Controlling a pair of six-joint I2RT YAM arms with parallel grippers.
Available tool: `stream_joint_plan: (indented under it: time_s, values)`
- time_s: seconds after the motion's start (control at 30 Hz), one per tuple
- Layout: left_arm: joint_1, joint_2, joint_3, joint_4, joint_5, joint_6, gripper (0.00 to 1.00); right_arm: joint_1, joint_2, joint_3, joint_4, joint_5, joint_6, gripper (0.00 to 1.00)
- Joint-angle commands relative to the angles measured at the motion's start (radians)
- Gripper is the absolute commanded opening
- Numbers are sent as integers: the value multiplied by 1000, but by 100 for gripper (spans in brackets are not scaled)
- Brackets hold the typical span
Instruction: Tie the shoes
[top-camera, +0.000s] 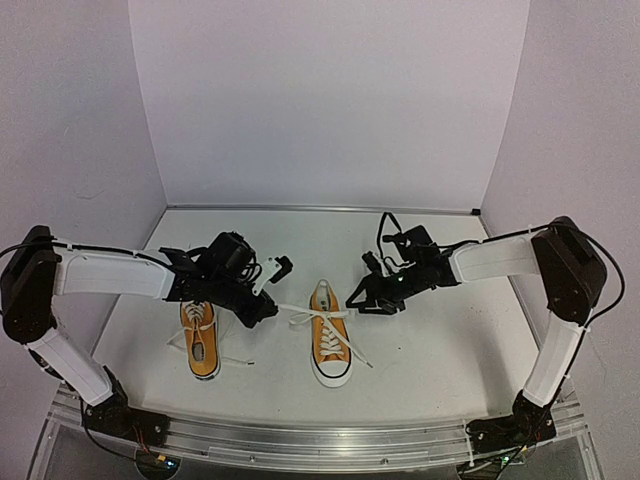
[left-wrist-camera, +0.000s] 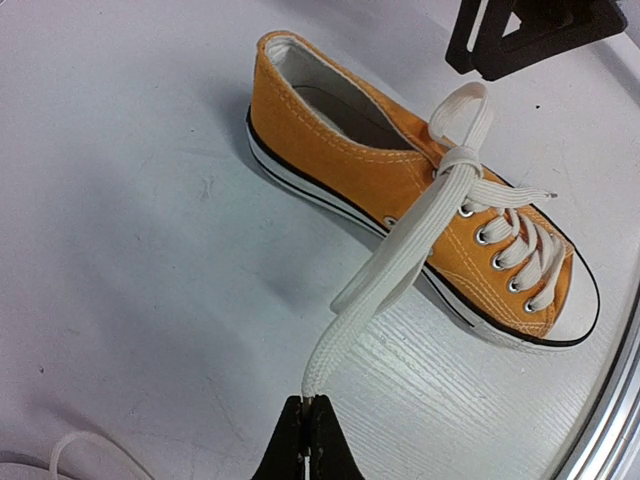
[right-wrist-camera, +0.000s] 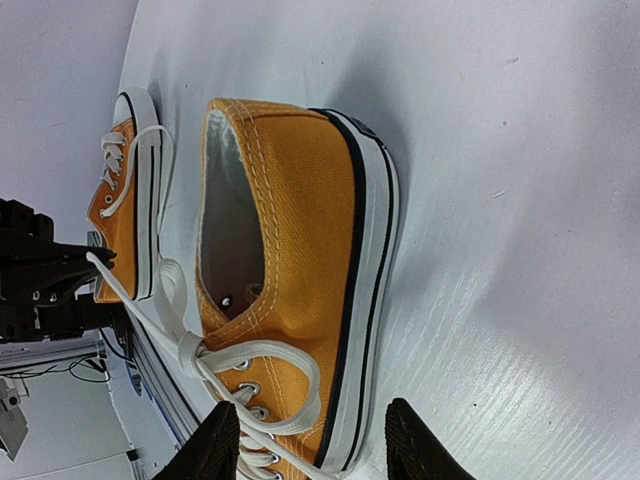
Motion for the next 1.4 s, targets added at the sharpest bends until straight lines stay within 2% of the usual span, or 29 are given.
stream_joint_plan:
  time_s: [0.0,0.47,1.0,1.1,1.23,1.37]
  values:
    - [24,-35,-7,-51,-28,-10,0,-6,22,43,1,-32,-16,47]
    - [38,9,-6,-107,-72,-12,0,-2,73,56,61,-98,14,45]
    - [50,43,22,-118,-30,-6,0,43,126,80,109,-147,20,41]
    - [50,45,18,-118,-19,-2,0,51,130,92,114,-155,21,34]
    - [50,46,17,-113,-21,0,1,54,114,88,114,-159,22,16]
    - [50,13,-1,-73,-10,-6,16,54,80,65,114,-152,19,1]
